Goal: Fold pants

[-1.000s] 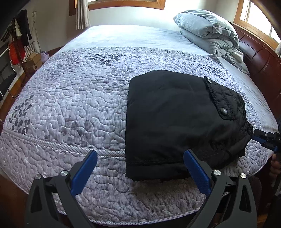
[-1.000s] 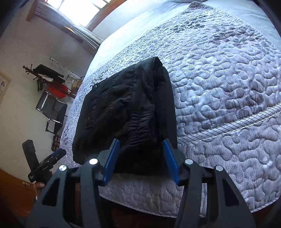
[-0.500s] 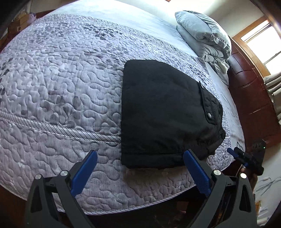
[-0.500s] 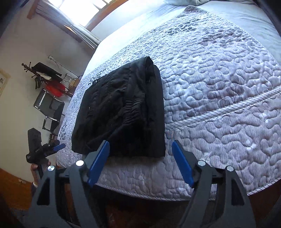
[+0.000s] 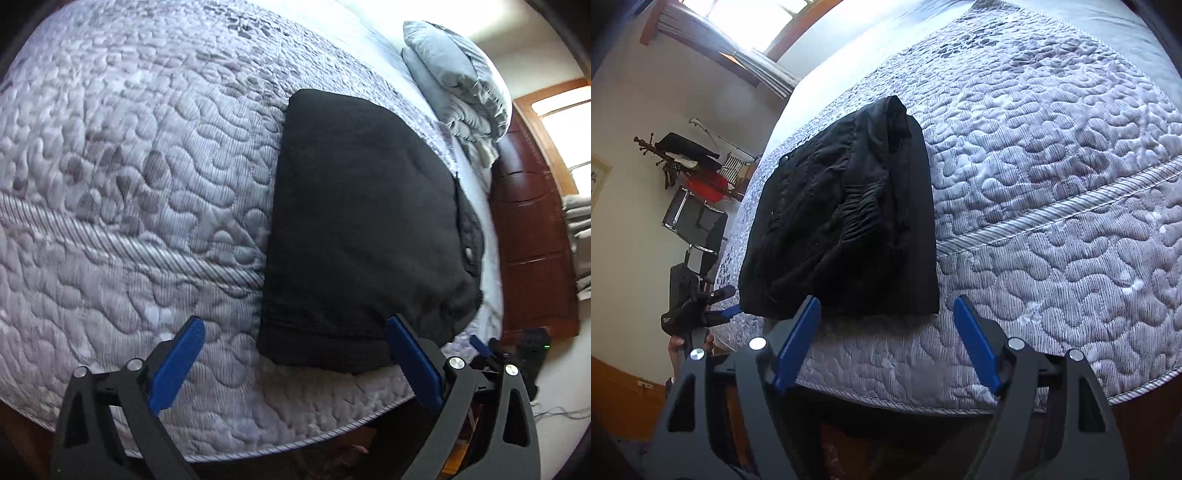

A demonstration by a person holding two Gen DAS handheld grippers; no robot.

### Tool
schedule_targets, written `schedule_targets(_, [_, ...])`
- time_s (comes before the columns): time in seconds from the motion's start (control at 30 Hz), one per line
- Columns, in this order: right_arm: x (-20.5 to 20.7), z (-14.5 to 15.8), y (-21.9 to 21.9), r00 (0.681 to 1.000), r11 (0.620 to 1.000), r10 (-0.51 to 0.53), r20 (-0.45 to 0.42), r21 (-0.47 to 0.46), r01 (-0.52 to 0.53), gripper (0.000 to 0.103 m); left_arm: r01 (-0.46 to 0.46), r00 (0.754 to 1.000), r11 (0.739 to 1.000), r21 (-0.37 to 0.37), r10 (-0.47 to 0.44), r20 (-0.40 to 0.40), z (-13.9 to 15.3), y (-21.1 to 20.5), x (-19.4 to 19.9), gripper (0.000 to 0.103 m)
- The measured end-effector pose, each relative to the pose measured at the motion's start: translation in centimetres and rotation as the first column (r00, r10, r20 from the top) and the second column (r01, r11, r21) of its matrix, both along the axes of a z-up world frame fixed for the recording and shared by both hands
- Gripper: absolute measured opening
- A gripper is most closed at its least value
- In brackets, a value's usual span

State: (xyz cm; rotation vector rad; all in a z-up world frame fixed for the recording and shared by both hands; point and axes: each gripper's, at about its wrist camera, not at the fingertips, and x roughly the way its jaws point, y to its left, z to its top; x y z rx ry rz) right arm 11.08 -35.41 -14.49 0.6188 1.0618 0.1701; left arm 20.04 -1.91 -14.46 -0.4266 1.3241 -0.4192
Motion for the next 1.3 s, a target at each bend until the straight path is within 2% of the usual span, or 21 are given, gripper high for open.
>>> schedule_targets(0.17, [0.0,-0.3,-0.3,1.000,1.000,-0.006,-0.014,-0.005,0.006,0.076,0.072,0.995,0.996,0.060,-0.076,0.071,1.2,-2.9,0.4,0.099])
schedule_targets(0.3, [0.4,-0.5,-0.3,1.000,1.000,0.004,-0.021,-0.005,-0.004,0.076,0.131,0.985,0.988,0.076,-0.138,0.103,1.9,-4.9,0.5,0.099])
schedule_targets(0.4, [0.9,-0.5,-0.2,1.000,1.000,0.021,-0.016,-0.012,-0.021,0.076,0.149,0.978,0.981,0.126,-0.165,0.128,2.2,-5.8,0.6,0.099])
schedule_targets(0.57, [2.2,-0.6,-0.6,0.999,0.998,0.047,0.026,0.034,-0.048,0.083,0.200,0.964,0.962,0.186,-0.227,0.140,2.8,-7.3,0.8,0.099])
schedule_targets(1.2, [8.4,-1.1,0.0,0.992,0.993,0.121,0.032,0.004,-0.121,0.086,0.293,0.918,0.920,0.260,-0.347,0.192,4.4,-10.9,2.3,0.099])
schedule_targets(1.3, [8.8,-1.2,0.5,0.990,0.990,0.138,0.036,0.000,-0.138,0.088,0.296,0.924,0.928,0.227,-0.338,0.176,4.0,-10.8,3.1,0.099])
